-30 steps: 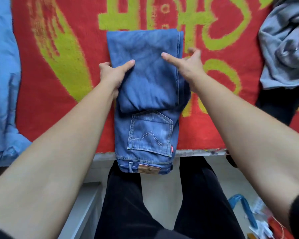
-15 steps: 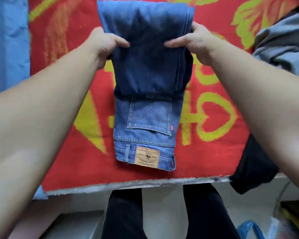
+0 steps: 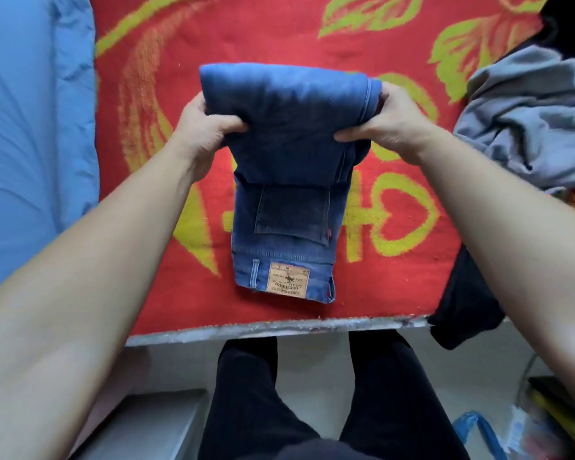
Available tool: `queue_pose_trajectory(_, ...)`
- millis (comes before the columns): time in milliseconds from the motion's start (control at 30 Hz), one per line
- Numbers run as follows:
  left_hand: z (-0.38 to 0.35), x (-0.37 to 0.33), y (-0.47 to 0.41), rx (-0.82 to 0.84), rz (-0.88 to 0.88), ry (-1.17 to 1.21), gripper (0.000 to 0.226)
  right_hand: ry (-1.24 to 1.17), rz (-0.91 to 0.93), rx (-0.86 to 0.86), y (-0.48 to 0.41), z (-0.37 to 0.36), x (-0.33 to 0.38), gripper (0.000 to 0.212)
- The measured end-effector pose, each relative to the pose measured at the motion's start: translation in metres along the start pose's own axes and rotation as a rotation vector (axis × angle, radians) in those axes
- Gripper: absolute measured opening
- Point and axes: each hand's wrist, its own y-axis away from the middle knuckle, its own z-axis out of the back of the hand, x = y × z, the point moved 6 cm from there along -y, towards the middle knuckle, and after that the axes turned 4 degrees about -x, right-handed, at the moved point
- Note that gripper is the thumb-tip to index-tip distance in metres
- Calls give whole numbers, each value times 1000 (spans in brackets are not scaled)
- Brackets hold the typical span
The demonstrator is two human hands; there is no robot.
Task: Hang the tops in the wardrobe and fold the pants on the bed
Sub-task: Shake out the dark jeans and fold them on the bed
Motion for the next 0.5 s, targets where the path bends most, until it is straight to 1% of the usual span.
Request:
queue_pose_trajectory(67, 11, 8, 37, 0, -11, -83, 45, 81, 59, 8, 35, -5, -6, 62)
queue_pose_trajectory(167, 22, 28, 92, 29, -110, -253, 47, 277, 214, -35, 90, -15, -20, 57)
queue_pose_trajectory(233, 27, 51, 122, 47, -194, -443, 43, 420, 316, -49, 129, -26, -39, 52)
queue_pose_trajectory(300, 37, 83, 145, 6, -297, -658, 44, 572, 356, -30, 163, -43, -69, 50)
queue_pose_trajectory(333, 39, 102, 154, -1, -362, -779, 48, 632, 354, -19, 175, -53, -85, 49)
queue_pose_trajectory(367, 39, 124, 162, 30, -410, -914, 55, 675, 317, 17, 183, -63, -104, 46)
queue_pose_trajectory(400, 37, 148, 167, 120, -417, -1054, 64, 760, 289, 88, 190, -77, -122, 46)
queue_pose_trajectory(467, 33, 193, 171, 308, -314, -1263, 76, 982, 289, 248, 202, -103, -147, 60)
queue_pose_trajectory(500, 35, 208, 171, 332, -247, -1298, 76, 1015, 280, 259, 208, -113, -154, 66)
